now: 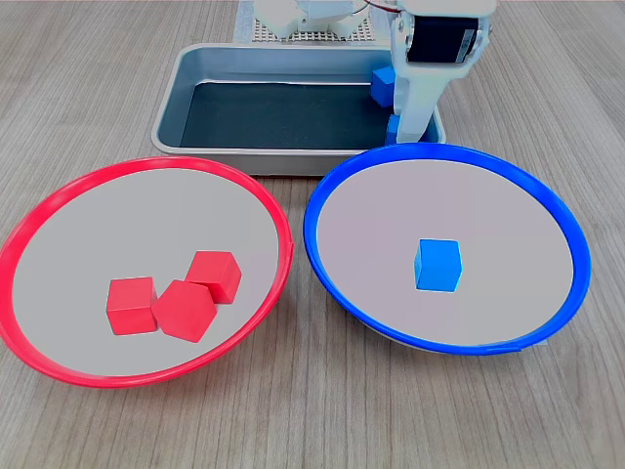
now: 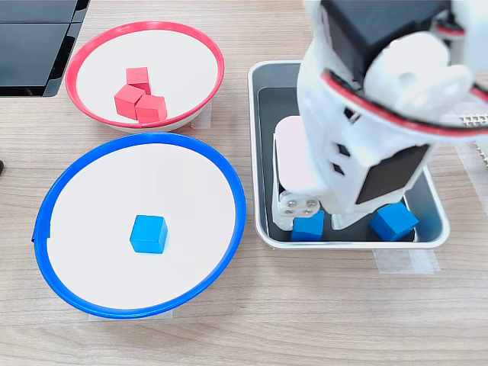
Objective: Resolve any anomalies and move all blocks to matching dishes
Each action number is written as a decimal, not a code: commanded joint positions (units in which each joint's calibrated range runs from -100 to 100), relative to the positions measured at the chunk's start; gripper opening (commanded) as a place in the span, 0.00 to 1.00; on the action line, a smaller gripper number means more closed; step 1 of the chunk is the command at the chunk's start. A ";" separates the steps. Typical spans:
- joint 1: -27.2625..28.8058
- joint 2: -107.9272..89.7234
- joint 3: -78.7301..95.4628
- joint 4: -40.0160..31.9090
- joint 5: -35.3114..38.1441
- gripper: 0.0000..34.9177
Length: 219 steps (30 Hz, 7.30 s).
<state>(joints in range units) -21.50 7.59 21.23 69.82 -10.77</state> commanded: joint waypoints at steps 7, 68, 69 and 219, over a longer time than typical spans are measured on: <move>1.22 3.63 -4.71 0.38 0.54 0.12; 6.96 -14.88 13.50 12.52 28.33 0.48; 5.83 -14.79 14.04 11.36 27.94 0.48; 12.42 -43.71 21.87 -41.71 13.77 0.00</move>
<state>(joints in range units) -9.82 -14.66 26.95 35.73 11.26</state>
